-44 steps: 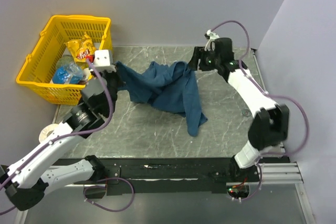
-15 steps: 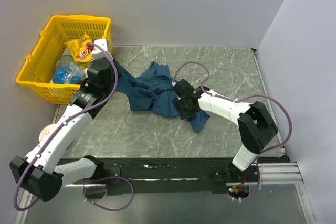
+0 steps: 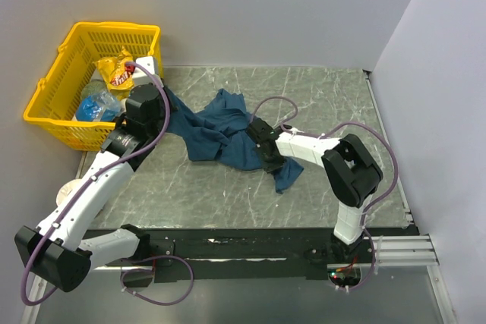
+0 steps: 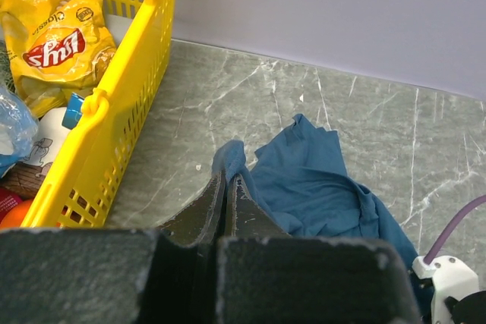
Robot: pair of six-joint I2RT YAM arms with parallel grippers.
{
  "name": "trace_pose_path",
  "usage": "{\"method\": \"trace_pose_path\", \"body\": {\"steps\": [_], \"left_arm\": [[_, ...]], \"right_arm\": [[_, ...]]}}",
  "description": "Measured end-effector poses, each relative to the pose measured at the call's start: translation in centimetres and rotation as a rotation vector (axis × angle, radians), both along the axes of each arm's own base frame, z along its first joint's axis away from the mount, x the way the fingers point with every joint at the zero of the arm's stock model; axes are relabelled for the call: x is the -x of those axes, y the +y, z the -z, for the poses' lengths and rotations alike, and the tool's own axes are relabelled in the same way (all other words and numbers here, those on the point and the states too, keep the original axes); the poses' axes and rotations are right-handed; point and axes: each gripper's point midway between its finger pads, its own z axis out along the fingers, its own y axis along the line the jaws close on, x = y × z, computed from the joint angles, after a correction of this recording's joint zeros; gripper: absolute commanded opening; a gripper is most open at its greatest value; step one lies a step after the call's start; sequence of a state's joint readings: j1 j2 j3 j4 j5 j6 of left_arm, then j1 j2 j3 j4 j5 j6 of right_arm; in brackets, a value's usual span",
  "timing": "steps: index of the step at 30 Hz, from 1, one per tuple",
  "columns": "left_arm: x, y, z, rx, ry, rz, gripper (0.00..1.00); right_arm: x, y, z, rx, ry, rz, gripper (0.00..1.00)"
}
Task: Pin the brooch onto the clothing
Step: Flatten out the clothes at the center of the board.
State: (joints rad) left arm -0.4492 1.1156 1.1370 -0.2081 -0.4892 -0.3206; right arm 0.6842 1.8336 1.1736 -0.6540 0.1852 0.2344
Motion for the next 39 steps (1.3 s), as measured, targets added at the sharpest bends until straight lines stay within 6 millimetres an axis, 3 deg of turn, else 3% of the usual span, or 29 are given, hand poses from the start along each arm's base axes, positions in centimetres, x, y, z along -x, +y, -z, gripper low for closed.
{"method": "trace_pose_path", "body": {"steps": [2, 7, 10, 13, 16, 20, 23, 28, 32, 39], "left_arm": [[0.0, 0.1, 0.0, 0.001, 0.000, -0.003, 0.01], [-0.1, 0.3, 0.0, 0.007, 0.000, -0.009, 0.01], [-0.1, 0.3, 0.0, 0.007, 0.000, -0.007, 0.01], [-0.1, 0.2, -0.1, 0.009, -0.001, -0.001, 0.01], [0.2, 0.1, -0.5, 0.016, -0.011, 0.014, 0.01], [1.7, 0.1, -2.8, 0.042, -0.069, 0.054, 0.01], [3.8, 0.5, -6.0, 0.072, -0.154, 0.090, 0.01], [8.4, 1.4, -13.0, 0.127, -0.337, 0.162, 0.01], [12.8, 2.8, -17.4, 0.149, -0.470, 0.199, 0.01], [18.1, 5.3, -22.6, 0.185, -0.636, 0.193, 0.01]], "right_arm": [[-0.2, -0.2, 0.0, 0.000, -0.002, 0.013, 0.00], [-0.4, -1.0, -0.3, 0.015, -0.018, 0.030, 0.00], [-0.7, -1.7, -2.0, 0.016, -0.066, 0.038, 0.00], [-1.9, -1.7, -6.2, -0.051, -0.188, 0.045, 0.00], [-3.0, -1.7, -12.9, -0.165, -0.379, 0.046, 0.00], [-3.0, -2.2, -23.1, -0.353, -0.683, 0.026, 0.00], [-0.5, -3.6, -30.8, -0.534, -0.937, -0.009, 0.00], [5.0, -6.1, -39.7, -0.751, -1.238, -0.108, 0.00], [7.4, -6.4, -43.1, -0.831, -1.344, -0.192, 0.00], [8.8, -6.8, -44.9, -0.864, -1.407, -0.234, 0.00]]}}
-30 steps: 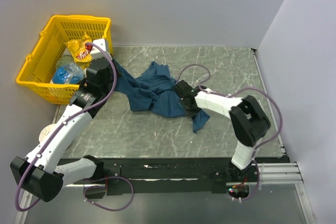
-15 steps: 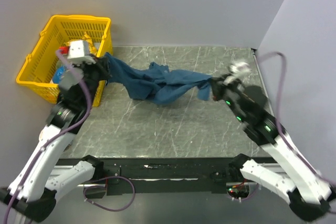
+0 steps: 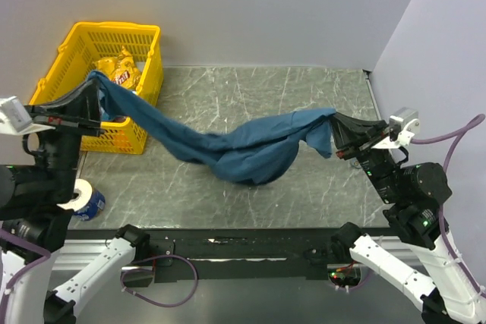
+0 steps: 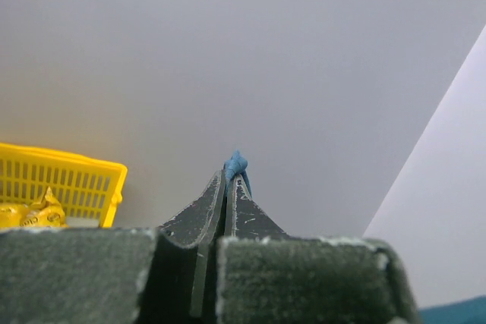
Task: Pin the brooch onto the clothing
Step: Flatten out the clothes at the center of the board.
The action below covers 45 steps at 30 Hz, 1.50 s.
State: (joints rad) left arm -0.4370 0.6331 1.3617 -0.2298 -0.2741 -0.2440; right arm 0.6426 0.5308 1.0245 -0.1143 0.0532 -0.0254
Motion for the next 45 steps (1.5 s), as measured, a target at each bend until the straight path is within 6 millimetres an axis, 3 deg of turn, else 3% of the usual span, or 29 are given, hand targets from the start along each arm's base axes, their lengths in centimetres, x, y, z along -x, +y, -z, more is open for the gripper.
{"method": "trace_pose_path", "body": {"steps": [4, 7, 11, 15, 18, 20, 23, 26, 28, 32, 37, 41, 43, 45], "left_arm": [[-0.5, 0.0, -1.5, 0.007, -0.008, -0.012, 0.01], [-3.7, -1.3, -1.2, -0.014, 0.047, -0.018, 0.01], [-10.3, -4.5, 1.7, -0.074, 0.189, -0.017, 0.01], [-17.5, -7.5, 6.5, -0.152, 0.350, -0.023, 0.01], [-21.9, -8.6, 9.7, -0.200, 0.454, -0.027, 0.01], [-24.5, -8.5, 10.6, -0.210, 0.486, -0.033, 0.01], [-27.4, -7.9, 9.2, -0.200, 0.472, -0.039, 0.01], [-29.3, -7.2, 4.3, -0.172, 0.371, -0.041, 0.01], [-29.4, -7.1, 0.8, -0.156, 0.286, -0.037, 0.01], [-27.4, -6.4, -5.0, -0.141, 0.112, -0.044, 0.01], [-24.5, -5.0, -8.9, -0.143, -0.019, -0.074, 0.01], [-21.9, -4.0, -8.6, -0.150, -0.045, -0.094, 0.01], [-20.8, -3.5, -7.4, -0.151, -0.038, -0.110, 0.01], [-19.7, -3.0, -5.1, -0.148, -0.012, -0.119, 0.01]], "right_arm": [[-0.9, -0.3, -1.1, -0.010, 0.001, 0.042, 0.00], [-3.5, 0.3, -1.8, 0.001, 0.025, 0.101, 0.00], [-9.6, 2.5, 0.2, 0.083, 0.133, 0.154, 0.00], [-16.3, 3.0, 3.2, 0.128, 0.281, 0.175, 0.00], [-20.9, 2.4, 6.1, 0.163, 0.412, 0.194, 0.00], [-23.3, 2.0, 6.8, 0.175, 0.461, 0.205, 0.00], [-25.2, 1.0, 5.6, 0.173, 0.477, 0.222, 0.00], [-26.3, -0.8, 1.6, 0.138, 0.412, 0.258, 0.00], [-26.3, -2.3, -1.4, 0.096, 0.350, 0.282, 0.00], [-25.4, -5.3, -7.6, 0.004, 0.199, 0.315, 0.00], [-23.8, -5.9, -12.5, -0.033, 0.062, 0.307, 0.00], [-22.3, -5.4, -13.8, -0.036, 0.010, 0.278, 0.00], [-21.0, -5.3, -12.3, -0.041, -0.002, 0.262, 0.00], [-19.5, -5.1, -9.4, -0.049, 0.024, 0.242, 0.00]]}}
